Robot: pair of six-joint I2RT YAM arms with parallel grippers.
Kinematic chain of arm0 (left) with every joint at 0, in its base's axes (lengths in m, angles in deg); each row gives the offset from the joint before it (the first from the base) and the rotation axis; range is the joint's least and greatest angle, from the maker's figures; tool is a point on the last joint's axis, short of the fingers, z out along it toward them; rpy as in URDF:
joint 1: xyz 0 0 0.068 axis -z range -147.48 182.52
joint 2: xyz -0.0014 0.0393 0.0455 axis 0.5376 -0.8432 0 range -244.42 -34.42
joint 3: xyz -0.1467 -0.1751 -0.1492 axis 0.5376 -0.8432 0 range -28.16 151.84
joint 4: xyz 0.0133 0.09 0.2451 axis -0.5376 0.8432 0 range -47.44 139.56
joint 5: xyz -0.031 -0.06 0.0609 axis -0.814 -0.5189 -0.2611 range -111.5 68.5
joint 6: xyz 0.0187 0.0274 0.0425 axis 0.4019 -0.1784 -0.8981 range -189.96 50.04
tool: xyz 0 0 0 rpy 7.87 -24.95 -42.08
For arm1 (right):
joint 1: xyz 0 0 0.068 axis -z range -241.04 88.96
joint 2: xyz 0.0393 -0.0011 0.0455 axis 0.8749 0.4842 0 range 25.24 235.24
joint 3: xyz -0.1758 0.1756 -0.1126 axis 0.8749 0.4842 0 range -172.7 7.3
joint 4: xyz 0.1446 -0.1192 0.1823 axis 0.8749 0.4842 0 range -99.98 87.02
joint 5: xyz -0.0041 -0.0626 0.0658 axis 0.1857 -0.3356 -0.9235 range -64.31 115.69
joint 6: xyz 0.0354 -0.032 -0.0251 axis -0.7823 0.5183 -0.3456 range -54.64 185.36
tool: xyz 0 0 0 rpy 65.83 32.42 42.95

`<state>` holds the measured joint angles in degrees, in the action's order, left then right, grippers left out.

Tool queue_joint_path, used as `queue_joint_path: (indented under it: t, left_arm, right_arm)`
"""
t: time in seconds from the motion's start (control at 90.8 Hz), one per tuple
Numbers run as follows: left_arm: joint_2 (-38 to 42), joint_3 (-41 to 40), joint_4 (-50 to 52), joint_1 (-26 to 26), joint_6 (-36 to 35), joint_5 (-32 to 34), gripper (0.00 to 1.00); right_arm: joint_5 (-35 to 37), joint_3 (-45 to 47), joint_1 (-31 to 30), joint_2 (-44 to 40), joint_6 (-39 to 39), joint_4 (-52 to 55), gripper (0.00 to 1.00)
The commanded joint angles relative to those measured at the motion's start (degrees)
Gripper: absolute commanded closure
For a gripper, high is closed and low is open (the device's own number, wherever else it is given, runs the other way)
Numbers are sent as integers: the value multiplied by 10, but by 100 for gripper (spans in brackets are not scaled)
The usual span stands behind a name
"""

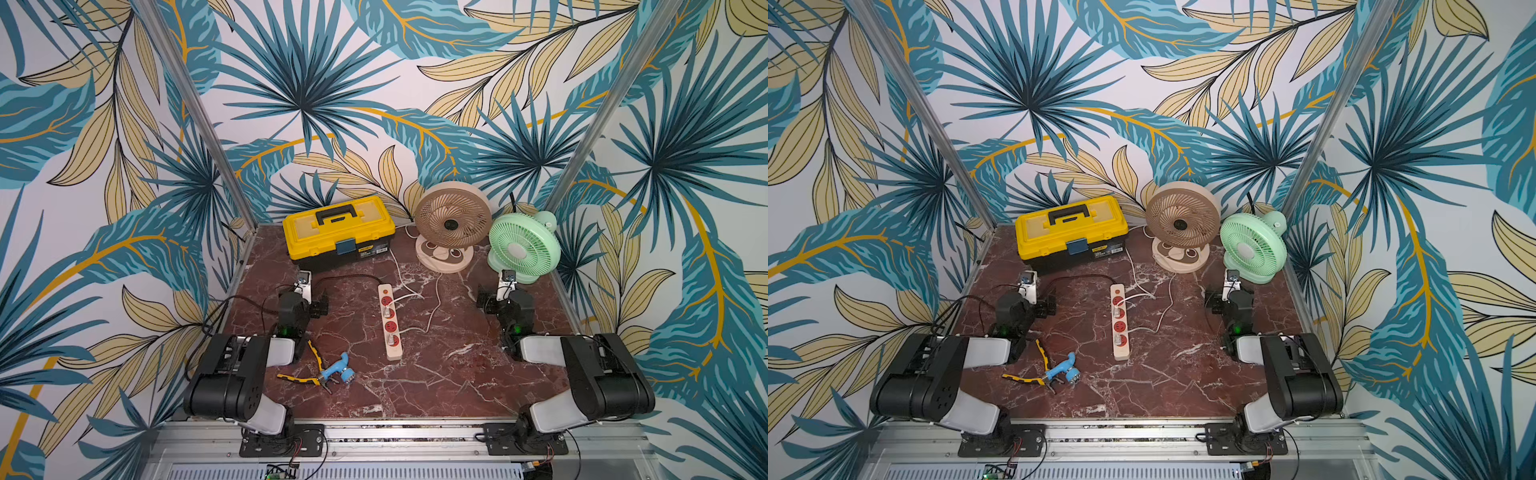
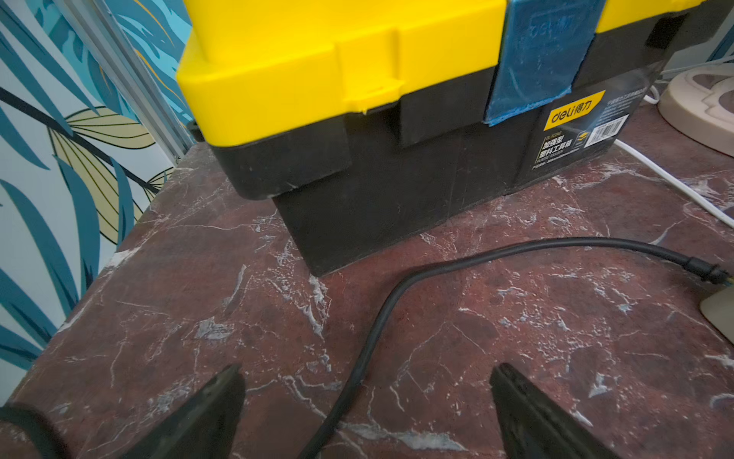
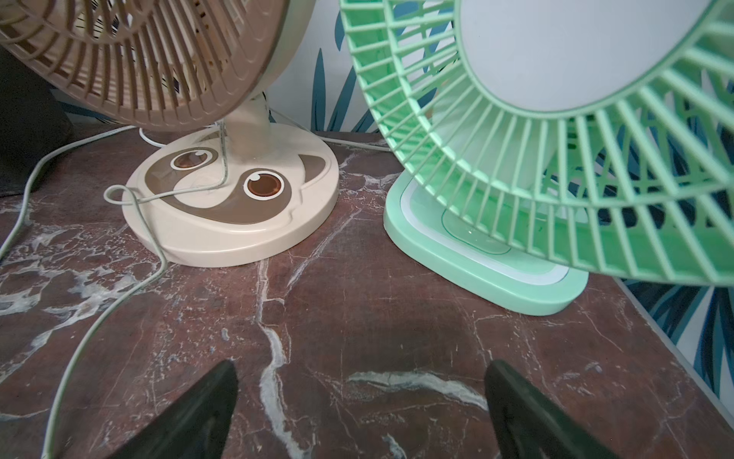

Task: Unplug the desk fan from the power strip
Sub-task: Remove the plug from the socket.

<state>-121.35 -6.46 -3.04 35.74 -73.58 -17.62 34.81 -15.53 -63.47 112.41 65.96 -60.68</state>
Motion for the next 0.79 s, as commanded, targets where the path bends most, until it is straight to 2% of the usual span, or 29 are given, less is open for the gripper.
queue_joint_path:
  t: [0.0,0.43,0.485,0.551,0.573,0.661,0.749,0.782]
  left_arm:
    - [0,19,-6,1,-3,7,0]
    - [0,19,-6,-1,-1,1,0]
    - [5,19,-10,1,3,25,0]
    - [48,30,29,5,9,59,0]
    - [67,40,71,7,10,63,0]
    - [123,89,194,15,29,87,0]
    - [167,119,273,15,121,108,0]
    - [180,130,307,13,180,120,0]
  right_arm:
    - [-4,-2,3,-3,-10,4,1]
    - [-3,1,2,-7,-7,-1,0]
    - [-5,1,-3,-27,-2,10,1]
    - [8,-17,-11,-81,0,81,1]
    - [14,-31,-12,-100,-7,128,0]
    - [38,-111,-13,-143,-79,316,1]
    - [-3,-152,-13,-173,-128,386,1]
    - [-22,-157,-13,-187,-150,395,1]
